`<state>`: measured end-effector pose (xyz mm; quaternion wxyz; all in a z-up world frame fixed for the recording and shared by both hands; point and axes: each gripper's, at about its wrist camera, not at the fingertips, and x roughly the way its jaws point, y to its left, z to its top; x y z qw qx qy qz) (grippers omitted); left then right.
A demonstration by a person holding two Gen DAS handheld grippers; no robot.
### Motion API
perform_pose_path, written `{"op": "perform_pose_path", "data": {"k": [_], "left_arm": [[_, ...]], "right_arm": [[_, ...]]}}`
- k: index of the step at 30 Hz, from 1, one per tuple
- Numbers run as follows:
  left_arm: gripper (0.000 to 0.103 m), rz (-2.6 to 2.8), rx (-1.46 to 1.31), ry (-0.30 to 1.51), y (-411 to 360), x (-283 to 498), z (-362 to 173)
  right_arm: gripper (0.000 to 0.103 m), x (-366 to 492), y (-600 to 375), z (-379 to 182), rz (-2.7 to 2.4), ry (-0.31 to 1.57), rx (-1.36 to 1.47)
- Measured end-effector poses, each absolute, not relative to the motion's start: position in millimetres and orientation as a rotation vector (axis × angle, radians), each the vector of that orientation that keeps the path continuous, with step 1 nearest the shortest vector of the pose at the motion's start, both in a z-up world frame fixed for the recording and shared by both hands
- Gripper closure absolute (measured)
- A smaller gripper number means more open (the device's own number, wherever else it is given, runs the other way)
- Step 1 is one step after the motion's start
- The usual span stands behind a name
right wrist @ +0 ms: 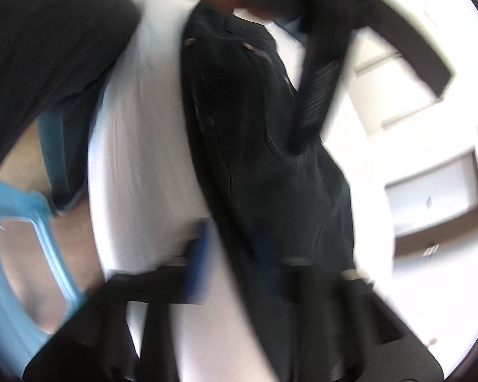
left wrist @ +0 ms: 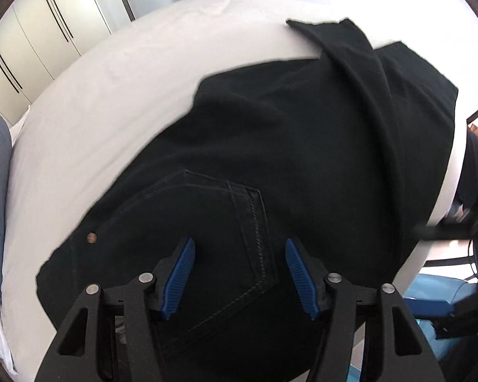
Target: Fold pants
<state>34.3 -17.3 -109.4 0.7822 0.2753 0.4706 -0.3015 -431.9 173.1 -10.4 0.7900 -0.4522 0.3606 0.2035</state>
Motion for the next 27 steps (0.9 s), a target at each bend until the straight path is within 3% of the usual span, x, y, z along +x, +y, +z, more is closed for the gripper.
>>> {"op": "perform_pose_path", "data": {"k": [1, 2, 5, 9, 13, 15, 19, 21, 27], "left_arm": [[0.042, -0.633, 0.598, 1.011, -19.1, 30.1, -117.2], [0.042, -0.619, 0.566, 1.007, -16.5, 27.2, -118.6], [0.042, -0.612, 0.47, 1.059, -3.7, 27.1, -112.1], [0.047, -0.634, 0.565, 1.058, -7.0, 8.7, -104.3], [0.047, -0.657, 0.483, 0.997, -23.1, 10.0, -76.8], [0.047, -0.647, 0.419, 0.97, -37.9, 20.2, -66.4], [0.047, -0.645, 0.379, 1.084, -60.5, 28.8, -97.7], [0.048, -0.639, 0.413, 1.056, -62.6, 22.9, -102.4], [0.048, -0.65, 0.356, 1.086, -41.9, -5.3, -100.0]], "right_arm": [[0.009, -435.8, 166.8, -6.4, 0.432, 0.775, -0.929], [0.008, -441.1, 158.4, -0.8, 0.424, 0.758, -0.881], [0.008, -449.3, 126.2, 12.4, 0.344, 0.79, -0.731], [0.009, -445.4, 78.0, 26.0, 0.224, 0.856, -0.482], [0.009, -429.1, 24.1, 32.7, 0.132, 0.914, -0.218], [0.013, -415.2, -9.7, 36.5, 0.109, 0.946, -0.05], [0.015, -389.3, -78.1, 44.6, 0.063, 0.958, 0.268], [0.015, -383.8, -100.6, 48.3, 0.043, 0.944, 0.375], [0.015, -343.9, -179.6, 58.4, -0.032, 0.909, 0.551]]}}
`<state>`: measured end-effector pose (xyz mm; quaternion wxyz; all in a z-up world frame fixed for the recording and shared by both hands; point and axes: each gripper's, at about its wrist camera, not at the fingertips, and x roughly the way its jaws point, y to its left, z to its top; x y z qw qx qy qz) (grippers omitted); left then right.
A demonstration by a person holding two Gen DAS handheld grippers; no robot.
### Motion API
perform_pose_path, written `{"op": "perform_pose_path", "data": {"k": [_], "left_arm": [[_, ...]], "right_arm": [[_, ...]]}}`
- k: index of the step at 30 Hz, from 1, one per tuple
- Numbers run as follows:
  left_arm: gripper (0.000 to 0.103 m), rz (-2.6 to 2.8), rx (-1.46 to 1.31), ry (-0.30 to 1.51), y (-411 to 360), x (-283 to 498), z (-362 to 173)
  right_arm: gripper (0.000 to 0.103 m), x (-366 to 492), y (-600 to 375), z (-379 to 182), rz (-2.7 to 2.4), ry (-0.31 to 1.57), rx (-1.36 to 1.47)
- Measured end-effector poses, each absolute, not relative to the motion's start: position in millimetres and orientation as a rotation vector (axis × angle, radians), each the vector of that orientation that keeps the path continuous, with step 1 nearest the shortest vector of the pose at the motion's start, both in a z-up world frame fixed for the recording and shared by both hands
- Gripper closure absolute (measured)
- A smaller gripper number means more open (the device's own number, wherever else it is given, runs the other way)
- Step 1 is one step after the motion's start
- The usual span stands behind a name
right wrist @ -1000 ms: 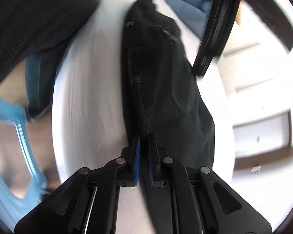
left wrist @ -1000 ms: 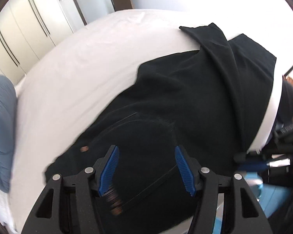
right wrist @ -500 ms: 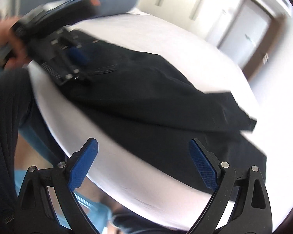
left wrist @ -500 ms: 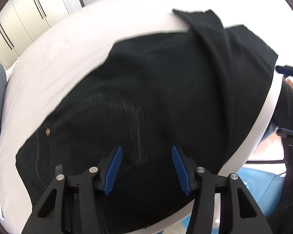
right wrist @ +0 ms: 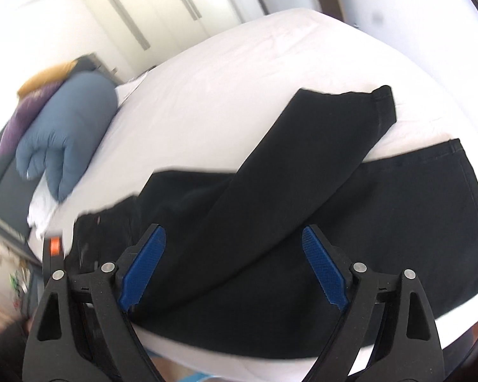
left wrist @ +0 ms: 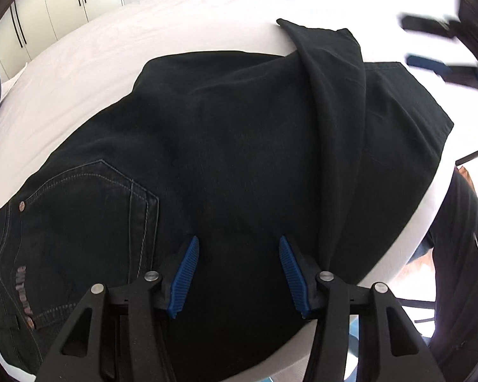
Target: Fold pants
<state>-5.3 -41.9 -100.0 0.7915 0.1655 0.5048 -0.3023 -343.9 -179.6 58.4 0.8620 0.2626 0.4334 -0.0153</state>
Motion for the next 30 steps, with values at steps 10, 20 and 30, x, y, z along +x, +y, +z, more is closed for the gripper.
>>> {"op": "perform_pose_path", "data": {"k": [10, 20, 30], "left_arm": [[0.048, -0.641, 0.347, 1.097, -31.4, -0.2, -105.4], [0.048, -0.634, 0.349, 1.085, -36.7, -6.1, -110.9], [0.048, -0.645, 0.343, 1.073, -31.9, -6.1, -108.8]], "right_arm": [[0.015, -166.5, -275.5, 36.9, -0.286, 1.108, 0.52], [0.015, -68.4, -279.9, -29.4, -0.453, 1.339, 0.348], [0.071, -39.0, -291.5, -38.5, -0.494, 1.398, 0.255]]}}
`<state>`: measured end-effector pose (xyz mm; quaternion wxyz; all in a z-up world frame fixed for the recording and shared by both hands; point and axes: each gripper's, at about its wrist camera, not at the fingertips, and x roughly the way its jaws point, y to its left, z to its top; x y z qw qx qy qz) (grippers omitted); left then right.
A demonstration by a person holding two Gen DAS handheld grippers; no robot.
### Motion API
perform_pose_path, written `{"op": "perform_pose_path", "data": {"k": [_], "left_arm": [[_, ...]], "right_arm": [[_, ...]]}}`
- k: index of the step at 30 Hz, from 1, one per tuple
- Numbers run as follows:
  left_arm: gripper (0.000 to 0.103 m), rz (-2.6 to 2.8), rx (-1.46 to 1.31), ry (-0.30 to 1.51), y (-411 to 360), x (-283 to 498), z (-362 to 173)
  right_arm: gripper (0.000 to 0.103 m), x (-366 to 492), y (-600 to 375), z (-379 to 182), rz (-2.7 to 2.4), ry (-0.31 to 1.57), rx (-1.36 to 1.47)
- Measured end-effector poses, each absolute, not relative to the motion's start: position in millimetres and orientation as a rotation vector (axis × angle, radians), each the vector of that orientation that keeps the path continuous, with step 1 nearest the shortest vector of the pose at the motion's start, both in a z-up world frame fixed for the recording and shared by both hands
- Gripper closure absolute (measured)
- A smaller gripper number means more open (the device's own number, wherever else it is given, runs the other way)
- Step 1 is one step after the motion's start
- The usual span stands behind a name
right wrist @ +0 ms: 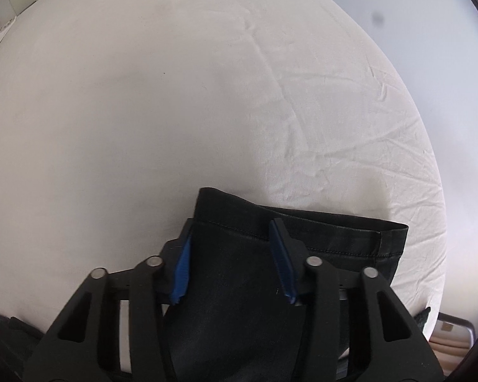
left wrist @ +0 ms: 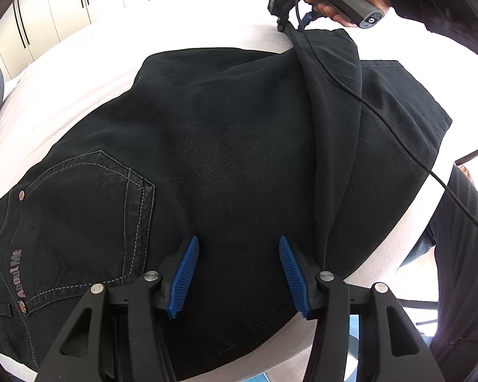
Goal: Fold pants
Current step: 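Grasp the jeans leg hem with the right tool and lift it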
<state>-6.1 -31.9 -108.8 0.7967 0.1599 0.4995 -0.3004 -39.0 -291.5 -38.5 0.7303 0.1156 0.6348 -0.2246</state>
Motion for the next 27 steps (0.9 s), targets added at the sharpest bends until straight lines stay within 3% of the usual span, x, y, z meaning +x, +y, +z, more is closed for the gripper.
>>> {"op": "perform_pose_path", "data": {"k": [7, 13, 27], "left_arm": [[0.048, -0.648, 0.345, 1.066, -32.5, -6.4, -108.7], [0.048, -0.643, 0.328, 1.064, -32.6, -5.4, -109.6], [0.048, -0.624, 0.281, 1.099, -33.8, 5.0, -107.9]], "right_arm": [[0.096, -31.0, -305.5, -19.3, -0.477, 1.37, 0.244], [0.099, -54.6, -319.1, 14.1, -0.467, 1.292, 0.314], [0.1, -256.7, -373.3, 106.3, -0.464, 0.901, 0.625]]}}
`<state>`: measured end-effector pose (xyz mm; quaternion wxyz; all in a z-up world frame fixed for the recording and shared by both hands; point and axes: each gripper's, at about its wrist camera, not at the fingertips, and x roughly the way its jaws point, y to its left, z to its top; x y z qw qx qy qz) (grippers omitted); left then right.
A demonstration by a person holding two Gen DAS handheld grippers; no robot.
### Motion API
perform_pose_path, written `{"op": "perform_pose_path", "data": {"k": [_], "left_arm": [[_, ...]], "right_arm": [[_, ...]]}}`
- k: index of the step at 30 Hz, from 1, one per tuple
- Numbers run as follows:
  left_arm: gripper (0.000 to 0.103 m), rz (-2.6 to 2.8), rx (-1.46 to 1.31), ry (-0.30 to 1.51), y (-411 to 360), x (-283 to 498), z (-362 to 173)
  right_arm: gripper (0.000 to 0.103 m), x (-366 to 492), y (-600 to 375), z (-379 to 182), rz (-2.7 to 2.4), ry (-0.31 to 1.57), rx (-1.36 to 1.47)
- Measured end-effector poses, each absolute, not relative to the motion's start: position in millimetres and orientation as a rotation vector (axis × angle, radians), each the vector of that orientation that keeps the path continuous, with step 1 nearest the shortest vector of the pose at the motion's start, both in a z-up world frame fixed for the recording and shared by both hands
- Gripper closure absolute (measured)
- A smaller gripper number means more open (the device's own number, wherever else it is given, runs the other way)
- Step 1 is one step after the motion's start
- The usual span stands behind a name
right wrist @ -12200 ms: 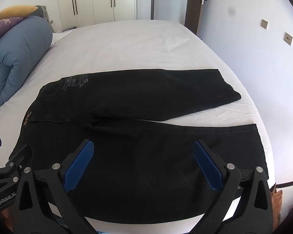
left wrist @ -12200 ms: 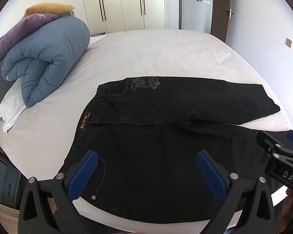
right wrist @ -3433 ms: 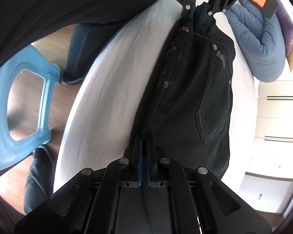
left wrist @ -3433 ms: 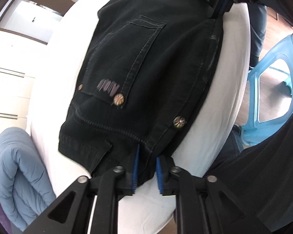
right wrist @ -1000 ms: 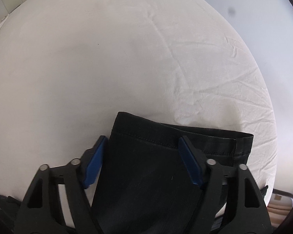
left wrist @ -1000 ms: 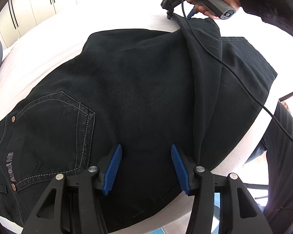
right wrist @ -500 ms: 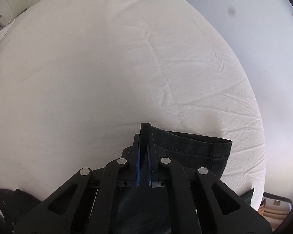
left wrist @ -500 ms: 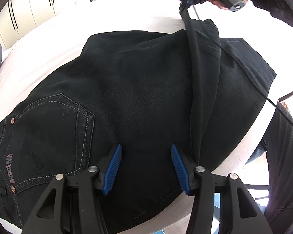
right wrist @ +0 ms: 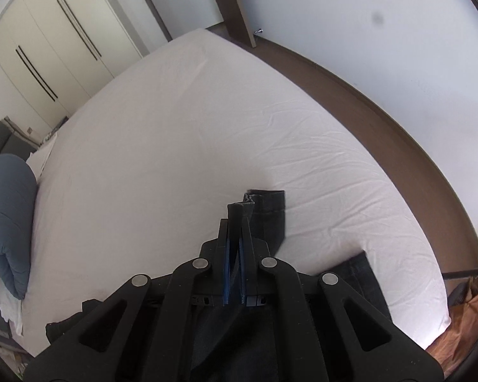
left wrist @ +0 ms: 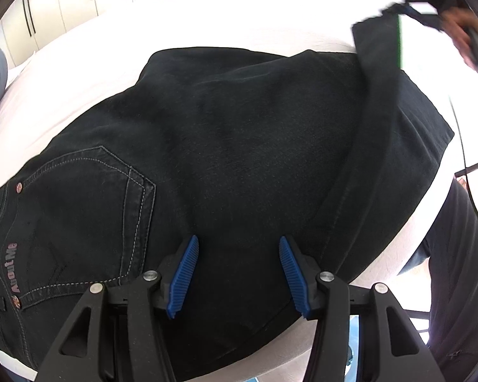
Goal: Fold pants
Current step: 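Grasp the jeans leg hem with the right tool and lift it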
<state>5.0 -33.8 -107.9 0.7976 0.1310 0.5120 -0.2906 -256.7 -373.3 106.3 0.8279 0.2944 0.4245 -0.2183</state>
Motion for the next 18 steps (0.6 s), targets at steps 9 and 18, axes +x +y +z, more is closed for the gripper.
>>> {"op": "perform_pose_path", "data": {"k": [9, 18], "left_arm": [[0.048, -0.619, 0.252, 1.121, -31.5, 13.9, -107.6], [0.048, -0.621, 0.204, 1.171, -24.3, 30.8, -101.5]], "right_arm": [[0.1, -418.4, -395.3, 79.2, -0.561, 0.767, 0.861], [0.1, -485.7, -410.9, 7.1, -0.613, 0.749, 1.043]]}}
